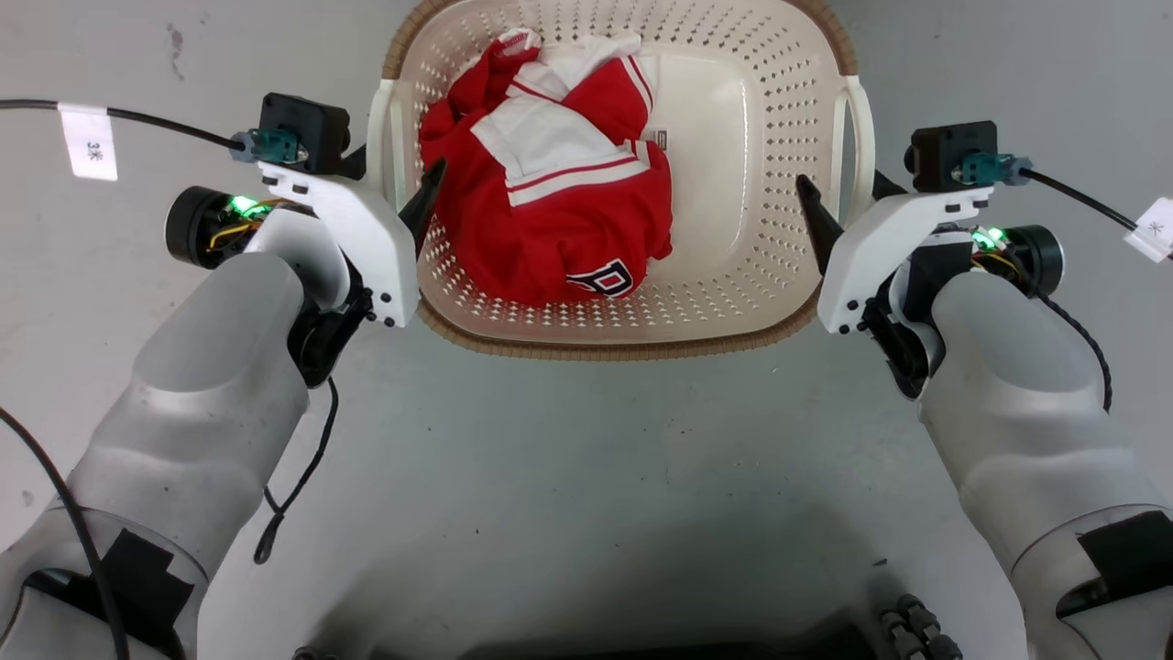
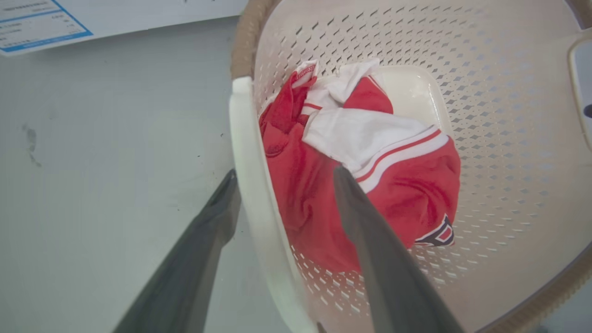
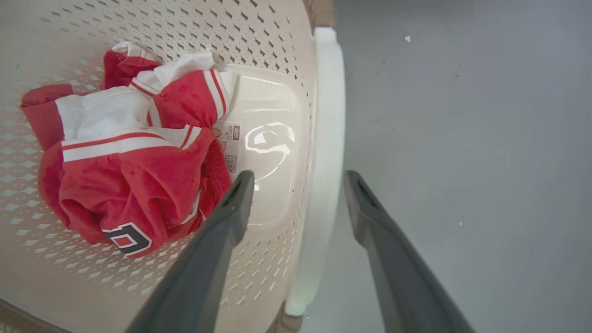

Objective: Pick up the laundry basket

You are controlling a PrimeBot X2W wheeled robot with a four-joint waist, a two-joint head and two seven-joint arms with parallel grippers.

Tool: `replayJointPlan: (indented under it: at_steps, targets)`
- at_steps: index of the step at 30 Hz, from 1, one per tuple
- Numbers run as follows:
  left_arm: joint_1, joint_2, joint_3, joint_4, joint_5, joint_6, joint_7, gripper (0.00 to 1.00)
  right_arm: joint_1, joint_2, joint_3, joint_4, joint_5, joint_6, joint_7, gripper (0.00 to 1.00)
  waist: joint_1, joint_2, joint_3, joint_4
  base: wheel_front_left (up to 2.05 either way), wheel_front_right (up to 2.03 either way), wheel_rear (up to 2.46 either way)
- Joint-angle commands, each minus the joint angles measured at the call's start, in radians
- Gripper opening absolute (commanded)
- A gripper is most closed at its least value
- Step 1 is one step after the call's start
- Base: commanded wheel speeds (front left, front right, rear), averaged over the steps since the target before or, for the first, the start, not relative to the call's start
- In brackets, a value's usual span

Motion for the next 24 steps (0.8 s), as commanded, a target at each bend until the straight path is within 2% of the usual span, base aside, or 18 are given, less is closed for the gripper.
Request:
replayJointPlan:
  at_steps: [1,15,16,17,18,24]
  targets:
    - [-0.017,0.009,-0.017,0.007,-0.018,0.001,0.009,1.00,-0.020,0.001,0.019,0.004,0.020,0.000,0.003,1.00,-0.0001,0.0000,0.011,-0.006,0.00,0.00,0.00]
    - [-0.089,0.036,-0.139,0.095,-0.145,0.001,0.073,1.00,-0.056,0.001,0.188,0.019,0.175,0.000,0.083,1.00,-0.0001,0.0000,0.048,-0.031,0.00,0.00,0.00]
    - [-0.095,0.038,-0.142,0.104,-0.148,0.001,0.070,0.90,-0.058,0.001,0.197,0.016,0.186,0.000,0.087,0.56,-0.0001,0.0000,0.050,-0.032,0.00,0.00,0.00]
    - [-0.101,0.037,-0.147,0.111,-0.153,0.001,0.065,0.48,-0.062,0.000,0.206,0.015,0.194,0.000,0.091,0.44,-0.0001,0.0000,0.052,-0.033,0.00,0.00,0.00]
    - [-0.104,0.031,-0.151,0.117,-0.162,0.001,0.065,0.00,-0.062,0.001,0.218,0.012,0.206,0.000,0.101,0.00,-0.0001,0.0000,0.054,-0.033,0.00,0.00,0.00]
    - [-0.116,0.024,-0.187,0.126,-0.194,0.001,0.061,0.00,-0.074,0.001,0.269,0.013,0.254,0.001,0.107,0.00,-0.0001,0.0000,0.059,-0.033,0.00,0.00,0.00]
